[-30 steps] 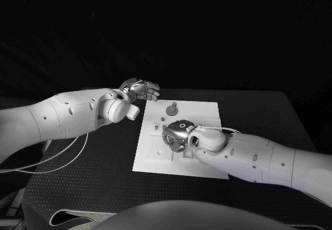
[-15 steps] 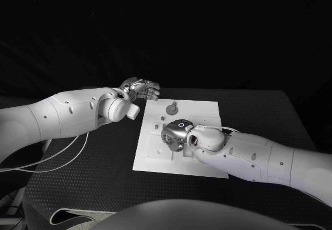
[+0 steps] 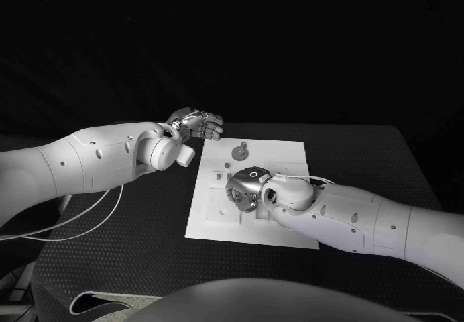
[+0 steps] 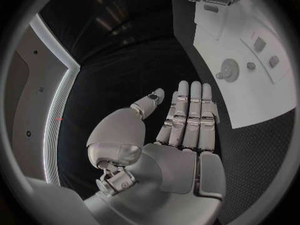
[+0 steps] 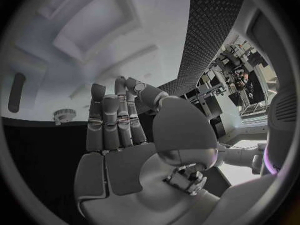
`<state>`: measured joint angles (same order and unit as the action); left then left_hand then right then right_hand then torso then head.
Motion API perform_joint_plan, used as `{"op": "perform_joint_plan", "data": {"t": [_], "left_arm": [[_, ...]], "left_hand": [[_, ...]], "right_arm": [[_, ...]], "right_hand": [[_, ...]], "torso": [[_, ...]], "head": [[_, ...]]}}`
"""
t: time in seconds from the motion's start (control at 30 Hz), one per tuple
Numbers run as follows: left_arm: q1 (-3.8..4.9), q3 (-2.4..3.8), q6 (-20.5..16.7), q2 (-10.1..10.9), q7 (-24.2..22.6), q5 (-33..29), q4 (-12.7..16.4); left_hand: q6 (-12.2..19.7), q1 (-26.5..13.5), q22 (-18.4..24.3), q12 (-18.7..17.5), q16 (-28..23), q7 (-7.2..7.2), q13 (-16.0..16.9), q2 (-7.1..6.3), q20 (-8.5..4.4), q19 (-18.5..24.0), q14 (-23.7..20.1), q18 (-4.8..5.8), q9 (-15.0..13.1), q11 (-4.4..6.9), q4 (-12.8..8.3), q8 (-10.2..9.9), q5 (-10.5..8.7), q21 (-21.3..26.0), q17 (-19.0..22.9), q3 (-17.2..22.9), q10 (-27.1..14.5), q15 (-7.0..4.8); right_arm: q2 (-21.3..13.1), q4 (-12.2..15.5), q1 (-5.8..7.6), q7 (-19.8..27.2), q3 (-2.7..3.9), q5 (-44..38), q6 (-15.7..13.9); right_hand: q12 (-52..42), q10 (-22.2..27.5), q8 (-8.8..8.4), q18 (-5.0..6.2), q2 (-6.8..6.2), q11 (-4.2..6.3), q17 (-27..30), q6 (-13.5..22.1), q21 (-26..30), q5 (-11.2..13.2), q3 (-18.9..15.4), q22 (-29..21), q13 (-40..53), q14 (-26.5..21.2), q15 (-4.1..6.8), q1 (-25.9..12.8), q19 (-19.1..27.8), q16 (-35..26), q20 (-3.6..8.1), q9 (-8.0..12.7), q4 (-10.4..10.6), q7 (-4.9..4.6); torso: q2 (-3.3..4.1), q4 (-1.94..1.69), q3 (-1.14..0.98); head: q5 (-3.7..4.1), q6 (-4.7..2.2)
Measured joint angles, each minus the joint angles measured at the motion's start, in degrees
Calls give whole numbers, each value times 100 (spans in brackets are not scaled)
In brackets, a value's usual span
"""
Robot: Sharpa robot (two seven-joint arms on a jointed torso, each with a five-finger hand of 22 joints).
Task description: Assemble the parts on the task board
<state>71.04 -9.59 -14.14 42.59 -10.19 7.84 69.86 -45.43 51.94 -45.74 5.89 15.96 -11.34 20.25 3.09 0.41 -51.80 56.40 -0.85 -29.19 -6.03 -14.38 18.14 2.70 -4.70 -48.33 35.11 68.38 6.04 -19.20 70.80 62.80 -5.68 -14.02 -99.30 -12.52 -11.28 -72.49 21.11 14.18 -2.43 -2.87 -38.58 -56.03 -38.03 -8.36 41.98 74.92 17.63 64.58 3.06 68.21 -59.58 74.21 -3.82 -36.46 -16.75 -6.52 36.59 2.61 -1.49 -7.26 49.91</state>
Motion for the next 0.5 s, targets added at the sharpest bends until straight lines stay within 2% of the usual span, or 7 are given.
{"op": "perform_joint_plan", "data": {"t": [0.5], "left_arm": [[0, 0, 5, -4, 0, 1, -1]], "left_hand": [[0, 22, 1, 0, 0, 0, 5, -22, 0, 0, 0, 0, 5, 0, 0, 0, 0, 0, -4, 0, 0, 0]], "right_arm": [[44, -100, 1, 74, 1, 94, 77]], "right_hand": [[-24, 0, -46, 1, 7, 0, -5, 2, 0, 17, -1, -1, 23, 4, -4, 7, 0, -23, 0, 29, -1, -2]], "torso": [[0, -2, 3]], "head": [[4, 8]]}}
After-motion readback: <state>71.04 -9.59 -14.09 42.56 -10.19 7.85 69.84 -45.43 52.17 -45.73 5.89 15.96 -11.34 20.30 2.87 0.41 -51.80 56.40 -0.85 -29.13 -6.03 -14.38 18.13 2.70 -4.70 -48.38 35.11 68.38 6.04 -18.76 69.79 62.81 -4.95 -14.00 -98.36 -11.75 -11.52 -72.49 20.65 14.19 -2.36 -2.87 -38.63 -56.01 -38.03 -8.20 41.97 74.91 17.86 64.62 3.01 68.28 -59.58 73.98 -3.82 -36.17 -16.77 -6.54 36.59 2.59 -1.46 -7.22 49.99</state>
